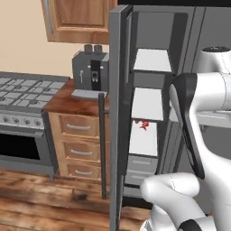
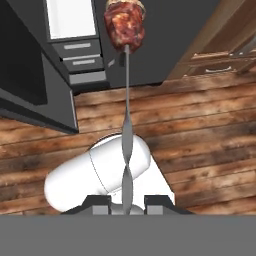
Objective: Store the kebab skewer in the freezer for long-term storage. Close the freezer door after placing the cooked food.
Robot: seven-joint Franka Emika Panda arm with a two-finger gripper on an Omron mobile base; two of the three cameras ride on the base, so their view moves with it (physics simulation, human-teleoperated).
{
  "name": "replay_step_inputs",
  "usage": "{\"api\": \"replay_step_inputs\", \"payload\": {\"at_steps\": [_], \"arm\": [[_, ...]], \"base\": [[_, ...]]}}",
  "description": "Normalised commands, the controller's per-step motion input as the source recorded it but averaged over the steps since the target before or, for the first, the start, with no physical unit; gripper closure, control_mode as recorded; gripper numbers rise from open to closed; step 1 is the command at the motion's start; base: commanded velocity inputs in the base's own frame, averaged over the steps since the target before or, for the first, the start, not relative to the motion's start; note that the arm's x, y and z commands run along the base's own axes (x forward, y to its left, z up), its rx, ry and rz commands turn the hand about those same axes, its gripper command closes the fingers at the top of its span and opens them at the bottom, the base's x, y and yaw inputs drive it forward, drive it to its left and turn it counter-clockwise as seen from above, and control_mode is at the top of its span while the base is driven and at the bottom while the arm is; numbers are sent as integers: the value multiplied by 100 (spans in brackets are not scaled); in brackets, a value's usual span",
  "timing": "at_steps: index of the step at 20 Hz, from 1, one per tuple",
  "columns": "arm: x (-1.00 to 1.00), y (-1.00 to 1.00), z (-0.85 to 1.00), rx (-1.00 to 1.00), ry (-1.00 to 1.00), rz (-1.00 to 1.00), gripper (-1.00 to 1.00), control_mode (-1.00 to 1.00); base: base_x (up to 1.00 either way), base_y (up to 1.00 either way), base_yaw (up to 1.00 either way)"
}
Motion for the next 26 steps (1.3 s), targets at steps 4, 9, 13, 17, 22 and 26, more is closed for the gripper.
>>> {"api": "replay_step_inputs", "payload": {"at_steps": [4, 9, 13, 17, 22, 26], "arm": [[0, 0, 0, 0, 0, 0, 100, 100], [0, 0, 0, 0, 0, 0, 100, 100], [0, 0, 0, 0, 0, 0, 100, 100], [0, 0, 0, 0, 0, 0, 100, 100], [0, 0, 0, 0, 0, 0, 100, 100], [0, 0, 0, 0, 0, 0, 100, 100]], "base": [[61, -9, -5], [62, 0, -1], [45, 11, 0], [37, 23, 0], [28, 4, 0], [18, 0, 0]]}}
